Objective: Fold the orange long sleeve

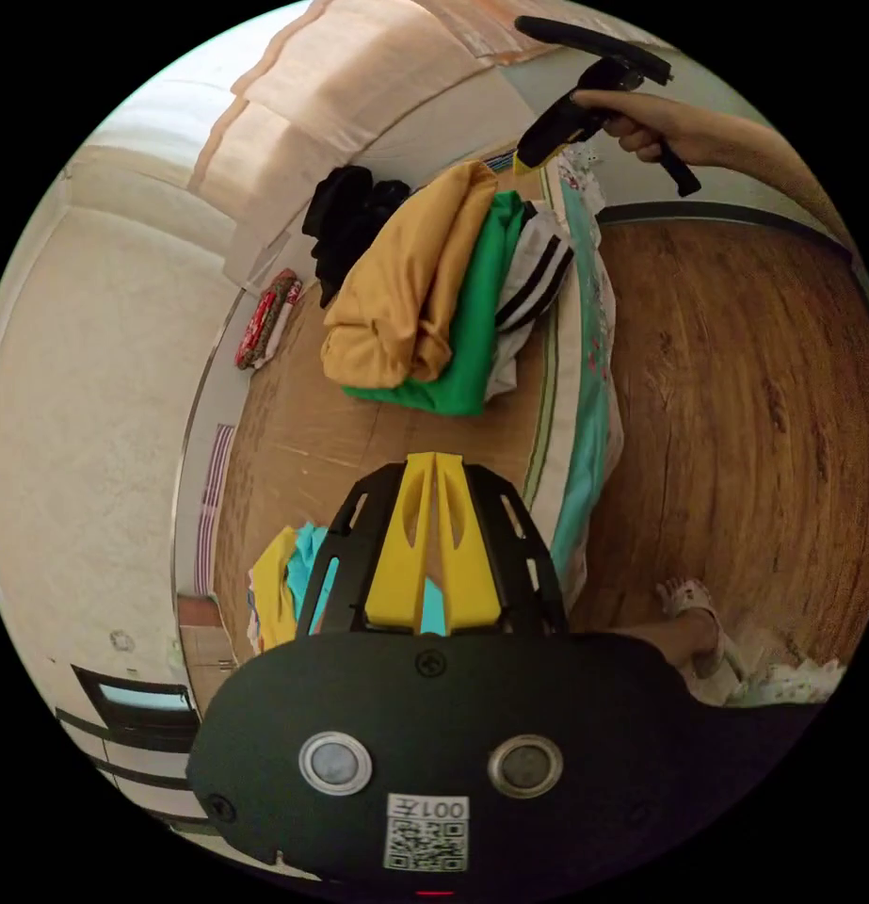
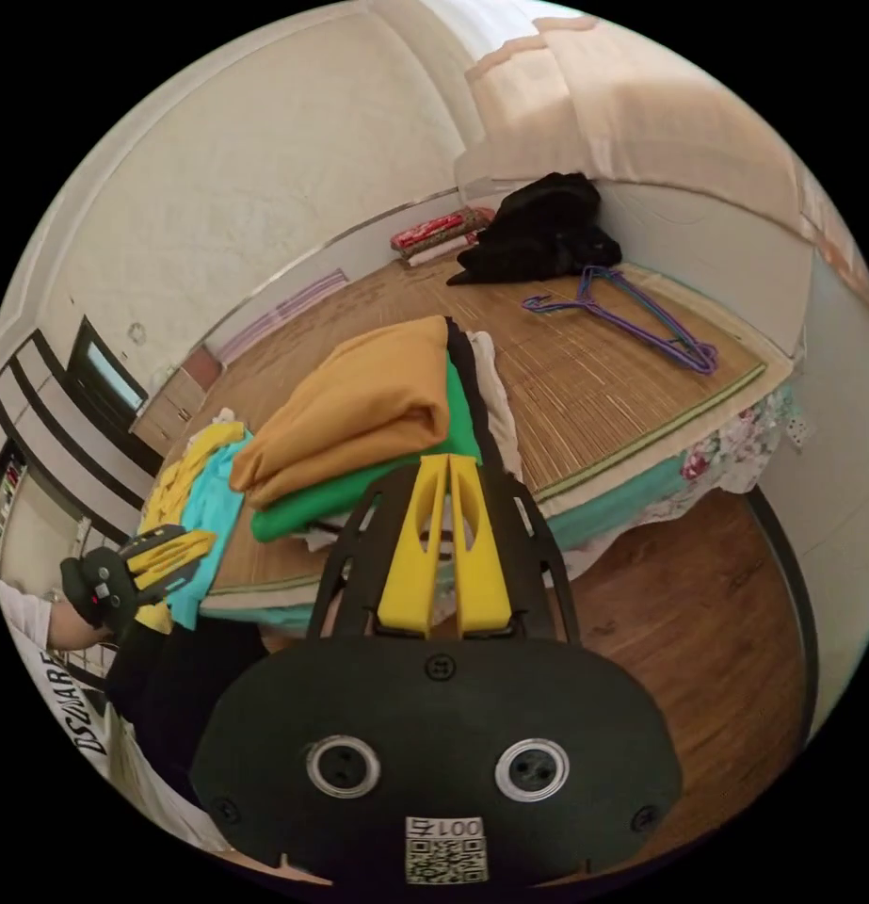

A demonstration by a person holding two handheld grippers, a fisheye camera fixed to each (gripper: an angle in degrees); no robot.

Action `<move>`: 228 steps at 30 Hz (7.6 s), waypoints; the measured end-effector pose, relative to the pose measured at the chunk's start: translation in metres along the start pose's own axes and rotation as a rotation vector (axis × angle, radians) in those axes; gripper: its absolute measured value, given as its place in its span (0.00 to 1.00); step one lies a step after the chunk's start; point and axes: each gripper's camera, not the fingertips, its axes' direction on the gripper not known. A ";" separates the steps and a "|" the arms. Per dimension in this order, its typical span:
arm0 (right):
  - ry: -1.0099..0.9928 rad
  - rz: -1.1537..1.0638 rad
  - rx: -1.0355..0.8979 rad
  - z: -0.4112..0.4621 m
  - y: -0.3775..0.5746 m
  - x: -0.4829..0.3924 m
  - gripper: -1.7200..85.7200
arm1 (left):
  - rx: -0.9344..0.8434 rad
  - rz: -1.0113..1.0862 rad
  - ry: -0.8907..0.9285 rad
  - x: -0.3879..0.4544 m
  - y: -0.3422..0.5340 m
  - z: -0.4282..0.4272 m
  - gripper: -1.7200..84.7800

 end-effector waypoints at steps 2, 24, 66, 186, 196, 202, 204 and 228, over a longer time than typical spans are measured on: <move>0.082 -0.096 -0.051 -0.013 0.010 -0.036 0.03 | -0.042 -0.040 0.032 -0.014 0.051 -0.017 0.01; -0.059 -0.954 -0.368 0.065 0.135 -0.508 0.16 | -0.520 -0.659 0.027 -0.120 0.549 -0.120 0.16; -0.452 -0.984 0.154 -0.276 0.049 -0.489 0.03 | 0.274 -0.602 0.271 -0.229 0.823 -0.592 0.01; -0.077 -1.746 0.471 -0.217 -0.037 -1.041 0.03 | -0.254 -0.442 -0.165 -0.358 0.761 -0.461 0.13; -0.179 -1.790 0.619 -0.238 -0.026 -1.106 0.04 | -0.500 -0.424 -0.266 -0.321 0.778 -0.446 0.01; -0.217 -1.732 0.654 -0.204 -0.044 -1.186 0.05 | -0.551 -0.707 -0.406 -0.347 0.822 -0.443 0.01; -0.218 -1.717 0.637 -0.184 -0.050 -1.221 0.04 | -0.554 -0.791 -0.429 -0.363 0.840 -0.439 0.01; -0.275 -1.416 0.233 0.062 -0.110 -1.411 0.02 | -0.289 -1.459 -0.152 -0.511 1.120 -0.360 0.01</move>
